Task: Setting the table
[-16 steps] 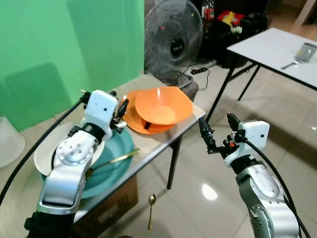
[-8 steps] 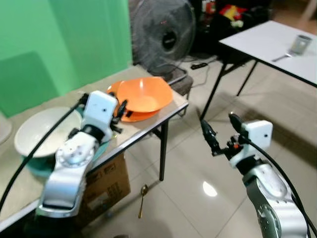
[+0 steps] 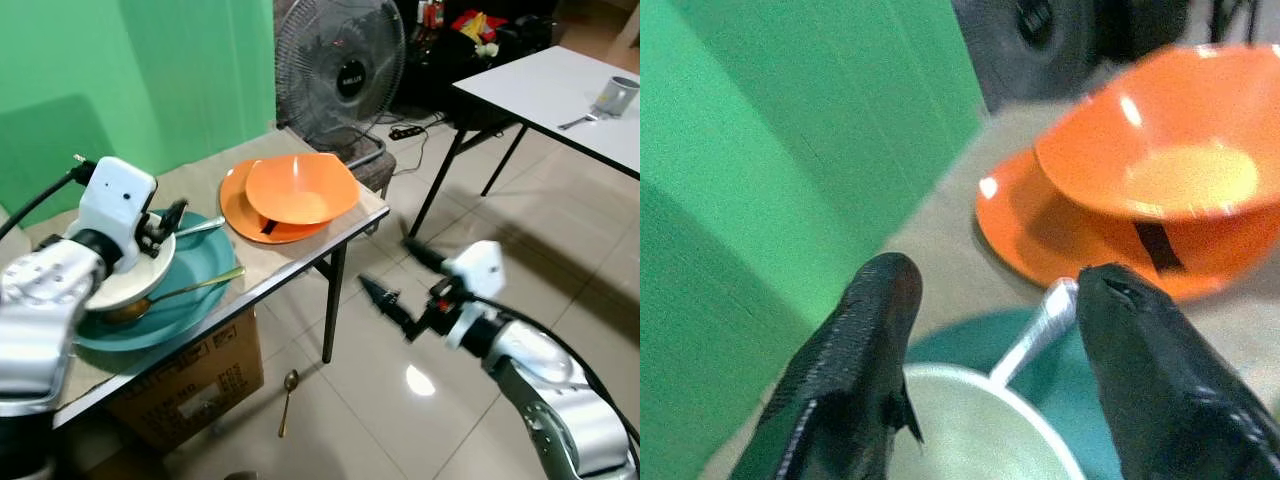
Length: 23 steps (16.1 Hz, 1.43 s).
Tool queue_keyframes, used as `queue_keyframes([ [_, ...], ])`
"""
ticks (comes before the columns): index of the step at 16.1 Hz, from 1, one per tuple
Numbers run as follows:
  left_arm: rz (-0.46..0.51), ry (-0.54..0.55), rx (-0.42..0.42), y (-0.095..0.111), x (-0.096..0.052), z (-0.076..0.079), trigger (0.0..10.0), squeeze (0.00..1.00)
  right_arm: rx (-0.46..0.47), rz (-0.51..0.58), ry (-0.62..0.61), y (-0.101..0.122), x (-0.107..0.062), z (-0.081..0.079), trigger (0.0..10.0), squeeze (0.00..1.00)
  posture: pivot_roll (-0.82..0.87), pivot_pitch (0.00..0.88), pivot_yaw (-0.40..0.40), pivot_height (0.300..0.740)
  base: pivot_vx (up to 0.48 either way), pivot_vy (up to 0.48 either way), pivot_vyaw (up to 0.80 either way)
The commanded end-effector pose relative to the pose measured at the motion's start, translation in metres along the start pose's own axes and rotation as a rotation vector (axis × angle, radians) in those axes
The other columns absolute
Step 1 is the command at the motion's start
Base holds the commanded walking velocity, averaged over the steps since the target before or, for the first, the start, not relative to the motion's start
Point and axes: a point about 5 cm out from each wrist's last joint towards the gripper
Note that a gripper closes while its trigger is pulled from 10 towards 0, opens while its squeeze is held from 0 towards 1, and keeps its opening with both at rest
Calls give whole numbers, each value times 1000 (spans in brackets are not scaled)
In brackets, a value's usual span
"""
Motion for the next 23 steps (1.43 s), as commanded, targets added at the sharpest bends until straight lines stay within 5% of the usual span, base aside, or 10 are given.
queue_keyframes([
  [1, -75, -47, 5, -8, -3, -3, 10000, 282, -4, -16, 65, -1, 1, -3, 10000, 0, 71, 0, -46, 740, 0, 0, 0],
  [2, -94, -44, 11, -10, -4, -6, 10000, 0, -5, -21, 76, -2, 1, -5, 10000, 0, 71, 0, -44, 740, 0, 0, 0],
  [5, -228, -44, -39, -23, -14, -23, 10000, 0, 4, -44, 121, -7, 3, -8, 10000, 0, 92, 0, -42, 740, 0, 0, 0],
  [8, -194, -122, -102, -14, -18, -25, 10000, 0, 3, -52, 150, -9, 5, -11, 10000, 0, 87, 0, -37, 740, 0, 0, 0],
  [12, -407, 212, -63, -51, -29, -78, 10000, 0, 13, -76, 163, -15, -2, -15, 10000, 0, 83, 0, -31, 740, 0, 0, 0],
  [18, -419, 283, -329, -90, -28, -88, 10000, 0, 41, -65, 153, -14, -1, -16, 10000, 0, 77, 0, -36, 740, 0, 0, 0],
  [19, -405, 267, -386, -93, -26, -86, 10000, 863, 43, -66, 155, -14, -2, -17, 10000, 0, 75, 0, -37, 740, 0, 0, 0],
  [20, -380, 220, -468, -94, -22, -80, 10000, 1000, 47, -69, 157, -15, -2, -17, 10000, 0, 77, 0, -38, 740, 0, 0, 0],
  [22, -382, 180, -500, -95, -20, -74, 10000, 1000, 51, -71, 161, -15, -2, -18, 10000, 0, 76, 0, -37, 740, 0, 0, 0],
  [23, -400, 147, -537, -98, -18, -68, 10000, 616, 61, -74, 175, -16, -2, -19, 10000, 0, 76, 0, -37, 740, 0, 0, 0],
])
Point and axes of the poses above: a point about 5 cm out from each wrist's last joint towards the gripper, its own x axis pointing out of the wrist towards the gripper, its own y axis along the axis of the wrist's last joint, z = x × y, and after that the axes turned 1 degree about x, right-handed
